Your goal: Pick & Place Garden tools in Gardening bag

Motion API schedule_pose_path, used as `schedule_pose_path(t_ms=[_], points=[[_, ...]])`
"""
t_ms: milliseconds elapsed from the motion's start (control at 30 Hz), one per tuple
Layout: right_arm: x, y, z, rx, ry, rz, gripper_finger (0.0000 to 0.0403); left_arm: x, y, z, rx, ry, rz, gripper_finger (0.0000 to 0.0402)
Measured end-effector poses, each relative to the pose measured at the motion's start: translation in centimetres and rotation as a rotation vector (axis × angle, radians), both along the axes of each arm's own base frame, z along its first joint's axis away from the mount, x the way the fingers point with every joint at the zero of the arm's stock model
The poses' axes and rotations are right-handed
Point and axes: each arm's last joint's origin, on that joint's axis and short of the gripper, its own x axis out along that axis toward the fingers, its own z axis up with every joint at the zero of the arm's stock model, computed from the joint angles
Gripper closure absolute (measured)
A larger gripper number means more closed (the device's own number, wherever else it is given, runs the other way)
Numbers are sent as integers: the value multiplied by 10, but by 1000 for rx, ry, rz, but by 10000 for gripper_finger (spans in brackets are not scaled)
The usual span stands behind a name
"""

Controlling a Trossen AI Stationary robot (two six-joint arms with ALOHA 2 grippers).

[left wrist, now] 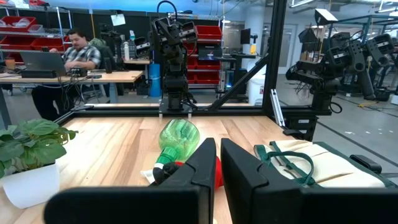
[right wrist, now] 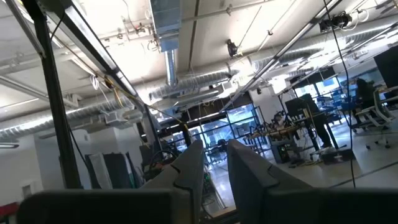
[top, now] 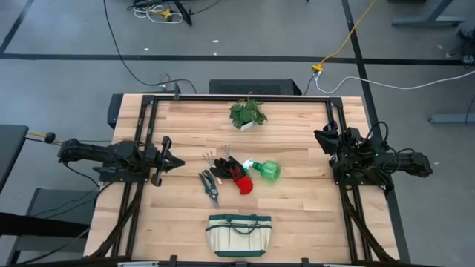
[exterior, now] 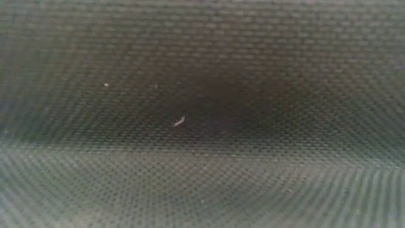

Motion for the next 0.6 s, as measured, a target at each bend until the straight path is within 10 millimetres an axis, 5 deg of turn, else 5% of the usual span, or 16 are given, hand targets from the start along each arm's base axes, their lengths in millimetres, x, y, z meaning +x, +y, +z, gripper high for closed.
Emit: schedule_pose_path(t_ms=[600], points=[[0, 0, 0, 0, 0, 0, 328, 0, 1, 2, -10, -20, 23, 372]])
